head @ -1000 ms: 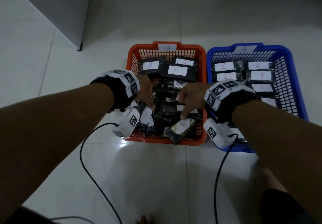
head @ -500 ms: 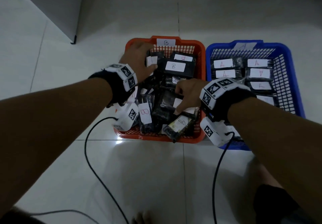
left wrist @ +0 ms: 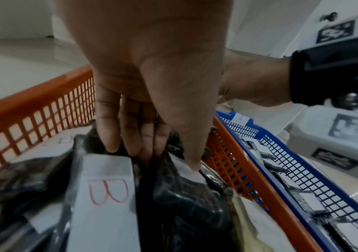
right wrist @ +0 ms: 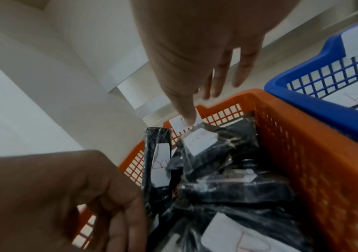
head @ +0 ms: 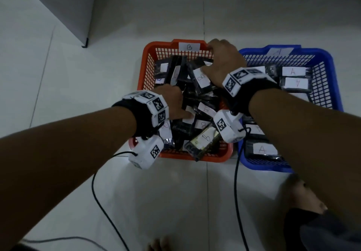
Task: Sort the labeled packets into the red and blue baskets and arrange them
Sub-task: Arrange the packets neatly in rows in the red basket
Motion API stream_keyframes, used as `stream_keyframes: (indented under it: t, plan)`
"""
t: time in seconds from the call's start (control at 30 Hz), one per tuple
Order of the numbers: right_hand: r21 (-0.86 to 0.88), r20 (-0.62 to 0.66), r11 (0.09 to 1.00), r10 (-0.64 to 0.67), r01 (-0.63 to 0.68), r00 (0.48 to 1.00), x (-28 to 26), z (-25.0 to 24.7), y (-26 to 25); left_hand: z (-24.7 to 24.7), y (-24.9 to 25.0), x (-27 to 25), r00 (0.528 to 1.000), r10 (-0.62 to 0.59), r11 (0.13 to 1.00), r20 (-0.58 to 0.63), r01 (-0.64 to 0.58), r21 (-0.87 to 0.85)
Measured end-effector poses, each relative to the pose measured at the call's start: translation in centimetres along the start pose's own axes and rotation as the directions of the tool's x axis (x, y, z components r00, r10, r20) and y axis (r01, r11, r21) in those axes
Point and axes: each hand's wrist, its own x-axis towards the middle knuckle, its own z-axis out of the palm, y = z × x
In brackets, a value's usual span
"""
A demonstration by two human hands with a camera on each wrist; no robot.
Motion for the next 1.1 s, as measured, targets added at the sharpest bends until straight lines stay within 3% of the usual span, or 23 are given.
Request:
stream_keyframes:
  t: [0.07, 0.1, 0.17, 0.27, 0.4, 0.43, 0.53, 0.57, 0.67, 0.77, 0.83, 0.9, 0.97, 1.03, 1.1]
  plan:
    - [0.017, -0.050, 0.999, -0.036, 0.037, 0.998, -1.1, 0.1, 0.1, 0.4, 0.7, 0.2, 0.999, -0.043, 0.999, 0.007, 0.043, -0.012]
    - [0.046, -0.003, 0.998, -0.048, 0.048, 0.999, -1.6, -0.1, 0.1, 0.4, 1.0, 0.3, 0.998, -0.054, 0.999, 0.012, 0.054, 0.004]
    - [0.057, 0.250, 0.997, -0.073, 0.060, 0.965, -2.8, -0.5, 0.4, 0.4, 1.7, 0.4, 0.998, -0.053, 0.998, 0.046, 0.052, 0.028]
    - [0.015, 0.583, 0.998, -0.064, 0.068, 0.810, -5.0, -0.5, 0.6, 0.6, 2.2, 0.9, 0.986, -0.073, 0.996, 0.147, 0.079, -0.030]
    - [-0.078, 0.779, 0.992, 0.000, 0.097, 0.627, -6.8, -0.1, 0.2, -1.2, 0.7, 1.3, 0.971, -0.111, 0.984, 0.210, 0.137, -0.116]
    - [-0.107, 0.791, 0.985, 0.001, 0.136, 0.612, -7.1, 0.2, 0.1, -2.0, 0.1, 1.3, 0.972, -0.132, 0.973, 0.192, 0.164, -0.163]
    - [-0.189, 0.741, 0.942, -0.050, 0.279, 0.670, -8.3, 1.4, -0.2, -4.4, -2.0, 1.0, 0.984, -0.170, 0.947, 0.062, 0.180, -0.266]
    - [-0.196, 0.747, 0.933, -0.057, 0.302, 0.663, -8.4, 1.6, -0.2, -4.9, -2.7, 1.0, 0.982, -0.190, 0.950, -0.014, 0.180, -0.256]
    - [-0.166, 0.824, 0.953, -0.008, 0.254, 0.567, -7.8, 1.2, -0.3, -4.7, -4.2, 0.5, 0.934, -0.239, 0.966, -0.264, 0.199, -0.168]
    - [-0.117, 0.773, 0.973, -0.036, 0.198, 0.634, -7.0, 0.5, -0.2, -3.3, -4.6, -0.2, 0.888, -0.181, 0.983, -0.422, 0.149, -0.108]
    - [-0.074, 0.716, 0.985, -0.058, 0.158, 0.695, -6.3, -0.1, 0.0, -2.4, -4.3, -0.6, 0.910, -0.046, 0.993, -0.413, -0.004, -0.119]
    - [0.002, 0.597, 0.993, -0.099, 0.122, 0.796, -5.2, -0.9, -0.2, -1.7, -3.9, -1.2, 0.966, 0.076, 0.988, -0.248, -0.107, -0.115]
    - [0.036, 0.454, 0.991, -0.128, 0.125, 0.882, -3.8, -1.6, -0.5, -1.1, -3.6, -1.9, 0.994, 0.097, 0.992, -0.050, -0.101, -0.075]
    - [0.037, 0.365, 0.992, -0.126, 0.121, 0.922, -2.5, -1.6, -0.7, -0.6, -3.4, -2.5, 0.997, 0.039, 0.997, 0.066, -0.035, -0.065]
    - [0.038, 0.302, 0.995, -0.098, 0.091, 0.948, -1.4, -1.1, -0.9, 0.0, -3.3, -2.8, 0.996, -0.010, 0.998, 0.088, 0.016, -0.058]
